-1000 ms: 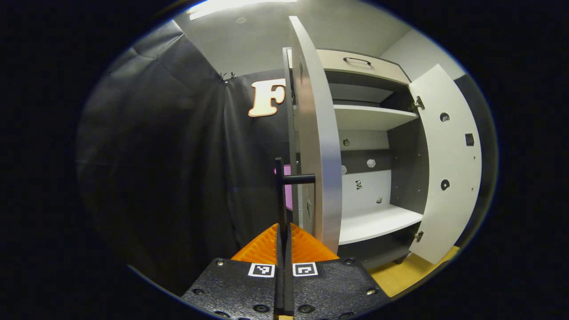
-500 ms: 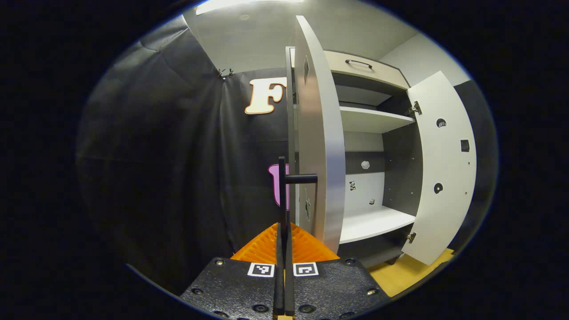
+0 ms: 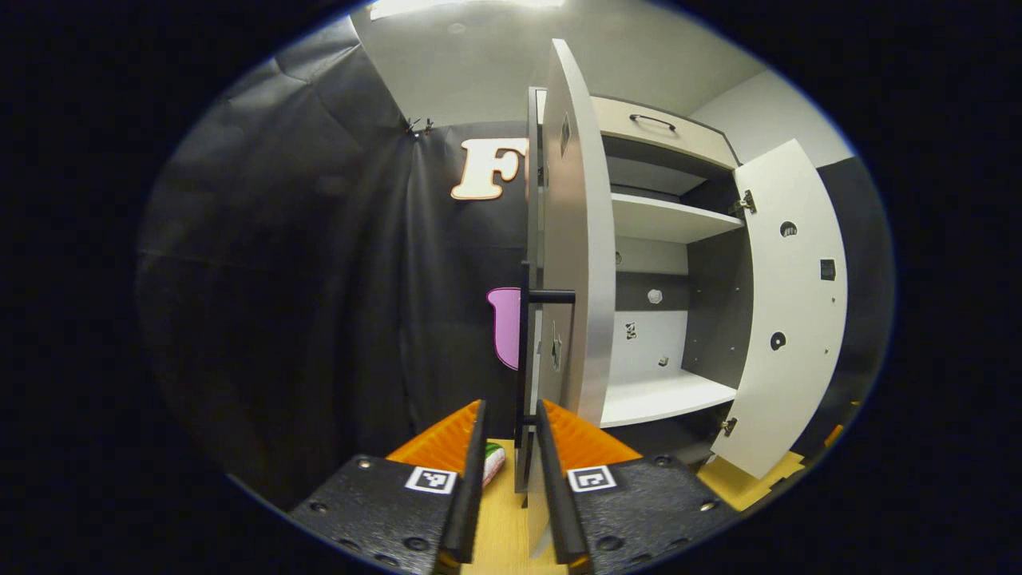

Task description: Open the right door of the double-door shoe cabinet with the right hand, and open the left door with the left hand.

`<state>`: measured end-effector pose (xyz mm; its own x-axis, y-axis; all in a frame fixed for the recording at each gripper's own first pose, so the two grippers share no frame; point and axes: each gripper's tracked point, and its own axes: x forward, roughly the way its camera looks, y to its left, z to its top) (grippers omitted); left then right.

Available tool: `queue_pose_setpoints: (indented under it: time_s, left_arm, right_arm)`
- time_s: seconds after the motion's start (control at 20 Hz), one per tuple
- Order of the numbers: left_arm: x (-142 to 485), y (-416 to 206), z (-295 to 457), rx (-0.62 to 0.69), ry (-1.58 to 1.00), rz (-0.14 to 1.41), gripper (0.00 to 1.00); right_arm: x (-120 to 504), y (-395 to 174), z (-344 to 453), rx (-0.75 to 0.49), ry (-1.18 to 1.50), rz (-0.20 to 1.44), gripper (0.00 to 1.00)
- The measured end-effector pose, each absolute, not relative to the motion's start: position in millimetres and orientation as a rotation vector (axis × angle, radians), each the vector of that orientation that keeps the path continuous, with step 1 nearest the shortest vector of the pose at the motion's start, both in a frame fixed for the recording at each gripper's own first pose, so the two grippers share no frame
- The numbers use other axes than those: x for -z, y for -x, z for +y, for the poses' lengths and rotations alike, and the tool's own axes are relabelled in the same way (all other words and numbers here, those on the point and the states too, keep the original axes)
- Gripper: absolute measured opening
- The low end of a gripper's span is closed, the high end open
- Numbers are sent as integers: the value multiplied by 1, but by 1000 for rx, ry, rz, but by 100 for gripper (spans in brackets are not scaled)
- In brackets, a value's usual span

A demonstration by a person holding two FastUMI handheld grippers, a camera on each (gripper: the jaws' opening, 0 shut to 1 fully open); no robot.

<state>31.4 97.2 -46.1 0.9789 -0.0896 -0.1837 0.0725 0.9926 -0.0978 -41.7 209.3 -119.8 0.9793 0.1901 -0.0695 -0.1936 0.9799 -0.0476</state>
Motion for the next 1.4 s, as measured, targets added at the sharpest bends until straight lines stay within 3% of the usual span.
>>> queue_pose_setpoints:
  time_s: [0.15, 0.35, 0.75, 0.8, 0.85, 1.0, 1.25, 1.4]
  left_arm:
    - [41, -11, 103, 46, 91, 166, 75]
    - [36, 10, 100, 32, 124, 155, 88]
    - [45, 49, 71, 45, 96, 149, 90]
    - [50, 55, 65, 53, 97, 155, 85]
    - [54, 61, 57, 61, 95, 157, 90]
    - [65, 72, 41, 79, 114, 157, 88]
    - [79, 87, 19, 50, 120, 161, 96]
    - [81, 98, -10, 83, 80, 135, 93]
  right_arm:
    - [119, 41, 205, -184, 70, 61, 98]
    - [118, 43, 203, -181, 79, 52, 98]
    - [124, 42, 193, -169, 77, 59, 98]
    - [125, 41, 191, -167, 74, 60, 98]
    - [125, 41, 187, -165, 70, 62, 98]
    - [128, 40, 177, -148, 49, 65, 98]
    - [124, 42, 165, -140, 36, 50, 98]
    - [130, 41, 165, -149, 37, 52, 98]
